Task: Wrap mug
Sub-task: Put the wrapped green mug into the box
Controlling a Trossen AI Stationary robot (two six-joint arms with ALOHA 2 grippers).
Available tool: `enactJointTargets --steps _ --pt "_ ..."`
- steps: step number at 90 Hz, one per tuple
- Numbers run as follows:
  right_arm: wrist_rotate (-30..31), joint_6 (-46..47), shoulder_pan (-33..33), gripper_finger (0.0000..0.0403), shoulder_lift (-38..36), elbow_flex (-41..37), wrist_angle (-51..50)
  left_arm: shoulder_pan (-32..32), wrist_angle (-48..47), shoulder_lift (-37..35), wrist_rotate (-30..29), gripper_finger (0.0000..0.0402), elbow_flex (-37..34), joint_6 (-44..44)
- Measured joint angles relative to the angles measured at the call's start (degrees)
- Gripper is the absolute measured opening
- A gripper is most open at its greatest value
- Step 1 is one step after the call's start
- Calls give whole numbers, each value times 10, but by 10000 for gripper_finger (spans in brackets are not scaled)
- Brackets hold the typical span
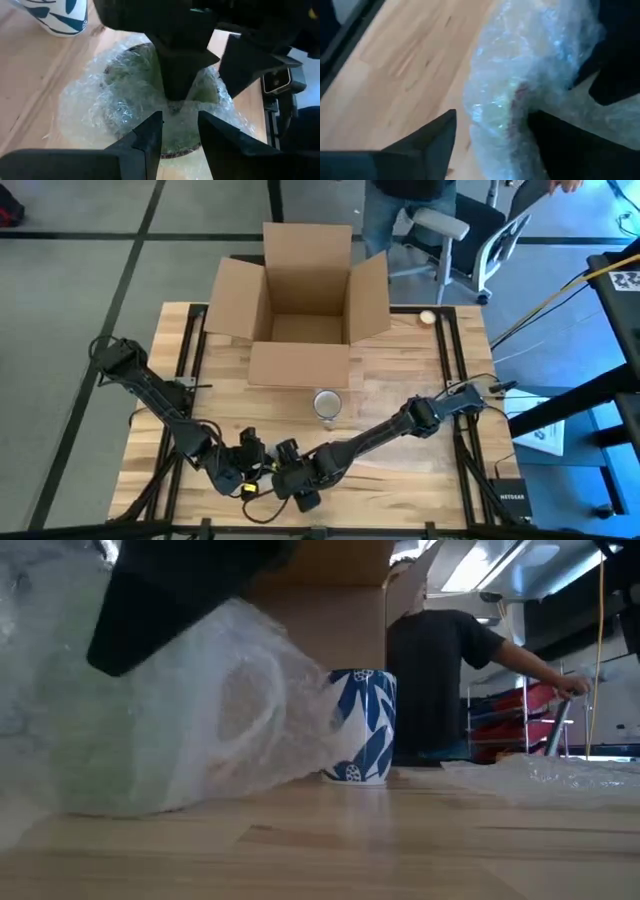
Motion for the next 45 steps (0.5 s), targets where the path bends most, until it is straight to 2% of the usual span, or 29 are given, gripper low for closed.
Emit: enactJointTargets --steps 24,28,37,45 --pt "-6 3 2 28 7 -1 -8 -15 -6 -6 6 111 24 3" --pt "-3 3 3 19 7 -1 -14 -21 -13 -12 15 111 31 8" --pt "4 6 6 26 9 13 -20 -37 -28 -25 20 111 43 13" --pt "9 6 10 21 3 10 -9 -55 -72 -46 13 111 56 -10"
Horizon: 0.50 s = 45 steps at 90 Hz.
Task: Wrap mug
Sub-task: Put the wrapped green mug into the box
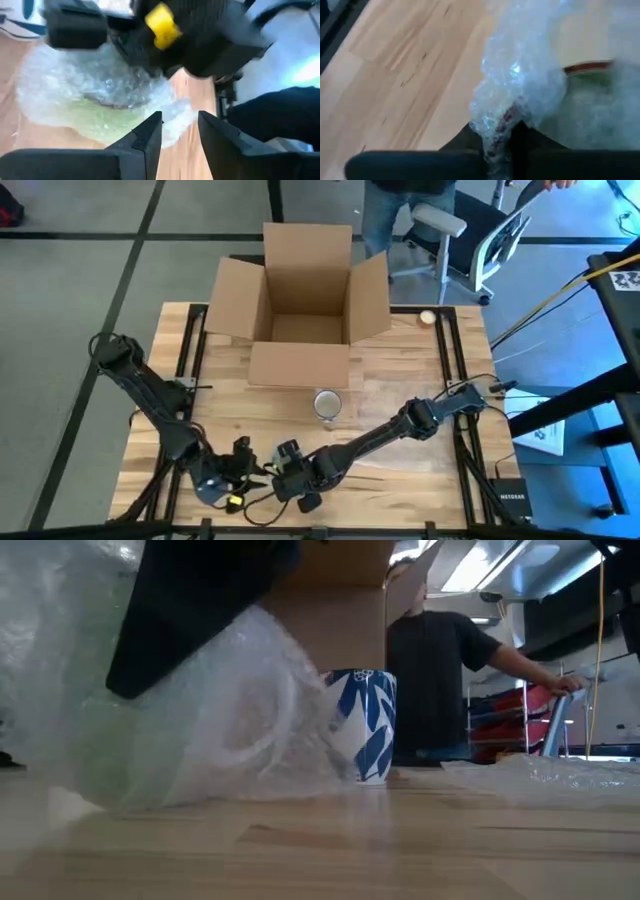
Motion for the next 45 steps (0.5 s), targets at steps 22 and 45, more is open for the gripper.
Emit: enactJointTargets --steps 22,45 --pt "-10 7 9 11 -43 -1 13 -71 -121 -49 -67 111 11 -98" --pt "-25 -21 8 9 -105 0 61 -120 -192 -57 -123 111 11 -152"
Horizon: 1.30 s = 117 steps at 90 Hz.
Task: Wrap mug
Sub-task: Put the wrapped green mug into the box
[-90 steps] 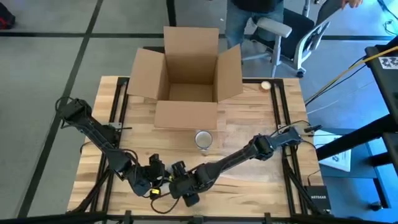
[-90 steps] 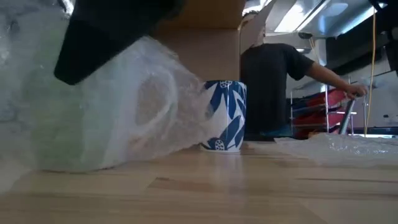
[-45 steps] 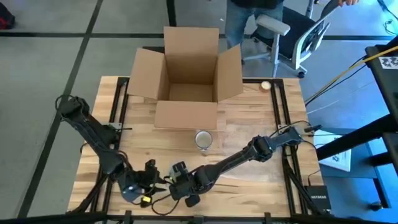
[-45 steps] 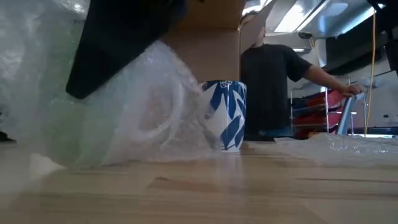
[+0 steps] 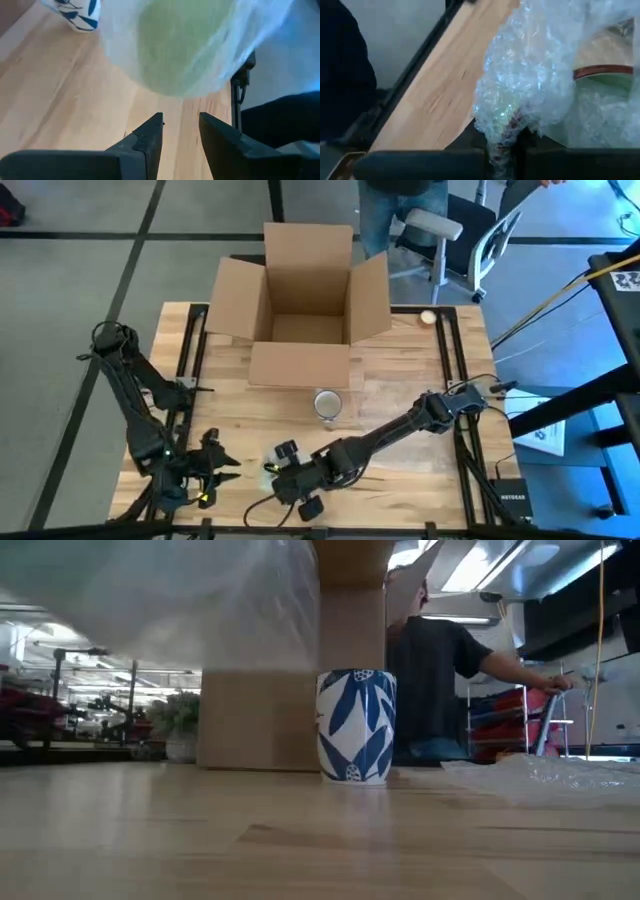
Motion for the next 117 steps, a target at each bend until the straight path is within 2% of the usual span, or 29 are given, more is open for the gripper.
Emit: enactJointTargets --steps 26,41,60,69,76,90,104,117 --pt "2 -53 -18 8 -93 2 85 -16 -5 0 -27 111 0 -6" --pt "42 -100 -49 8 -136 1 152 -15 -5 0 -42 111 0 -6" --pt "150 -101 -154 8 -180 3 160 -15 -4 0 -57 111 0 -3" --pt "173 -95 -217 8 -184 2 125 -15 -5 0 -62 111 0 -3" --pt "157 -61 -273 7 -185 2 88 -15 -4 0 -67 111 0 -4" --pt "85 26 -373 7 -175 -30 18 -15 -4 0 -73 111 0 -8" --pt "29 79 -421 7 -164 -86 -19 -11 1 0 -73 111 0 -9" --pt "-27 122 -450 7 -168 -149 -3 -5 4 0 -73 111 0 -8"
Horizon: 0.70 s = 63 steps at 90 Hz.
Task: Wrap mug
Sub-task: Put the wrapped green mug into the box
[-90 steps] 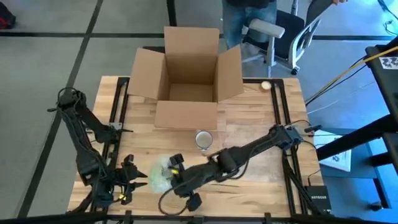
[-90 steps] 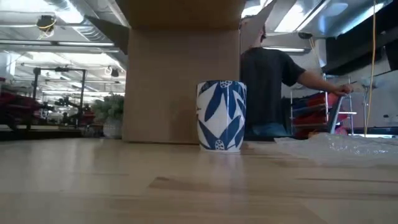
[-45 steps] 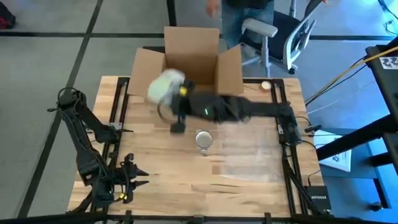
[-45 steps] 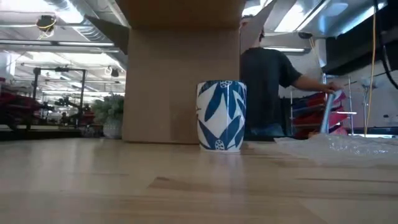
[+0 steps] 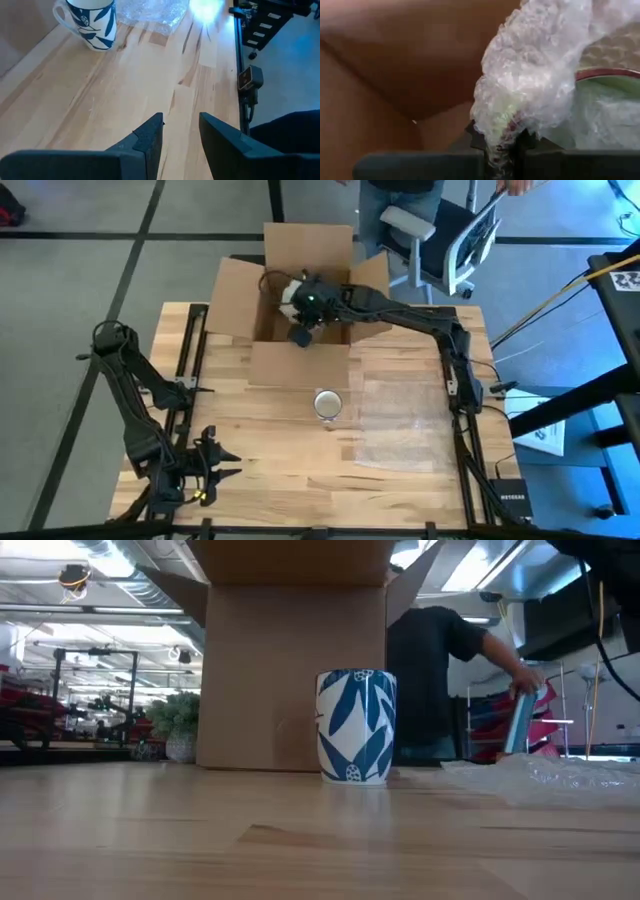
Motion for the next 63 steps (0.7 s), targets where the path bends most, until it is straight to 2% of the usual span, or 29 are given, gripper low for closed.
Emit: enactJointTargets --steps 16,28,44,63 --pt "-67 37 -13 7 -5 -50 39 9 1 1 1 111 0 10" --pt "-82 36 -15 9 -3 -52 47 10 1 1 3 111 0 15" --pt "-125 53 -16 53 0 -54 60 9 1 2 5 111 0 18" --pt "-117 69 -14 101 0 -54 58 9 1 2 6 111 0 20"
